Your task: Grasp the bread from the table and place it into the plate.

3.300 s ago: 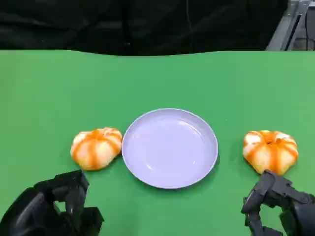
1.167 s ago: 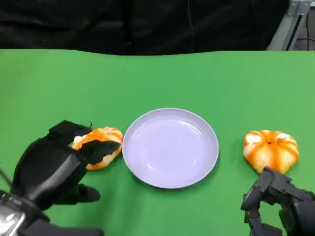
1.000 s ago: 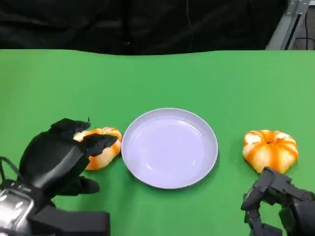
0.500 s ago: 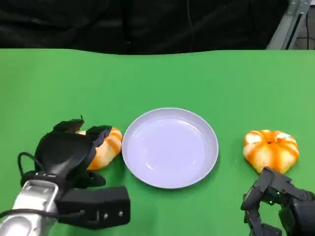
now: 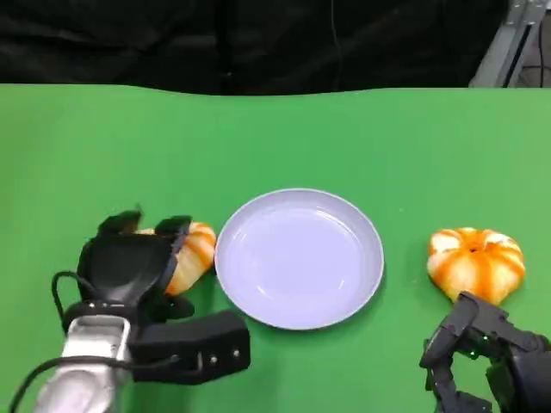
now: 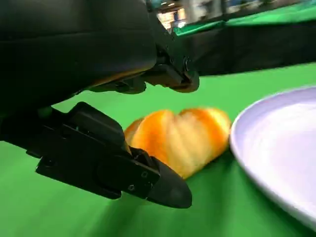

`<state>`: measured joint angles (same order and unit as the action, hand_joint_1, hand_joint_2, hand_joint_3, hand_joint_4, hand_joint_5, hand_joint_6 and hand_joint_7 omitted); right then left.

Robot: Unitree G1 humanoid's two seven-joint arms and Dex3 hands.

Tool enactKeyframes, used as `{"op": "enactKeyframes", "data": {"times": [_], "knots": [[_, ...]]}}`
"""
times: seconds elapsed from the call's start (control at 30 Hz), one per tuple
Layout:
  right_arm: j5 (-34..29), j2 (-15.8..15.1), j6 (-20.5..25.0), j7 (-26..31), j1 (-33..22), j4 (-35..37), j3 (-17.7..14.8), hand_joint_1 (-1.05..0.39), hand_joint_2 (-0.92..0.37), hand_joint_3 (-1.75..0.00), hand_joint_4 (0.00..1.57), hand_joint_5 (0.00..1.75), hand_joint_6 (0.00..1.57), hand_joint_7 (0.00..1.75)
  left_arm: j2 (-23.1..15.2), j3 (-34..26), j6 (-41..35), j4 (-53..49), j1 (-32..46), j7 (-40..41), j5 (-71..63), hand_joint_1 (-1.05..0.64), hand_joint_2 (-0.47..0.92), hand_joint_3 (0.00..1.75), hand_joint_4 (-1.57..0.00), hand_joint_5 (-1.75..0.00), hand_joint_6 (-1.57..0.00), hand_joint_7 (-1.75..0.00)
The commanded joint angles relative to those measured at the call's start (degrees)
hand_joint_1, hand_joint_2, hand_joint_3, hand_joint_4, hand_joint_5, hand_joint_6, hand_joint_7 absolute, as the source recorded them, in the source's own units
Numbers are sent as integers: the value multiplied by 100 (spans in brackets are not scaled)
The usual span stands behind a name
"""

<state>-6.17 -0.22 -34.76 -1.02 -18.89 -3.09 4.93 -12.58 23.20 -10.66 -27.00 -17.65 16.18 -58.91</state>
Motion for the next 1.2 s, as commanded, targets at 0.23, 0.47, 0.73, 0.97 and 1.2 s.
{"op": "enactKeyframes", "data": {"times": [0.23, 0.47, 0.73, 0.97, 1.2], "knots": [[-20, -5, 5, 71, -23, -31, -13, -13, -56, -114, 80, 175, 71, 159, 15, 298, -413, -704, -514, 182, 114, -84, 92, 8, -31, -3, -43, -1], [-8, -34, -23, 69, -25, -19, -41, -14, -55, -114, 81, 175, 71, 159, 67, 370, -289, -1346, -848, 531, 366, -82, 92, 7, -34, -5, -48, -2], [2, -19, -80, 71, -17, 3, -22, -14, -55, -115, 80, 175, 71, 159, 47, 431, -97, -1743, -1035, 641, 662, -80, 92, 6, -37, -5, -50, -2], [-62, -14, -66, 109, -22, -7, -30, -15, -56, -113, 80, 175, 71, 159, 10, 536, -27, -1754, -1105, 501, 762, -79, 92, 8, -38, -5, -52, -2], [-66, -12, -28, 103, -26, -37, -26, -14, -56, -112, 81, 175, 72, 158, -20, 527, 18, -1635, -1100, 140, 993, -76, 92, 9, -43, -7, -55, -2]]}}
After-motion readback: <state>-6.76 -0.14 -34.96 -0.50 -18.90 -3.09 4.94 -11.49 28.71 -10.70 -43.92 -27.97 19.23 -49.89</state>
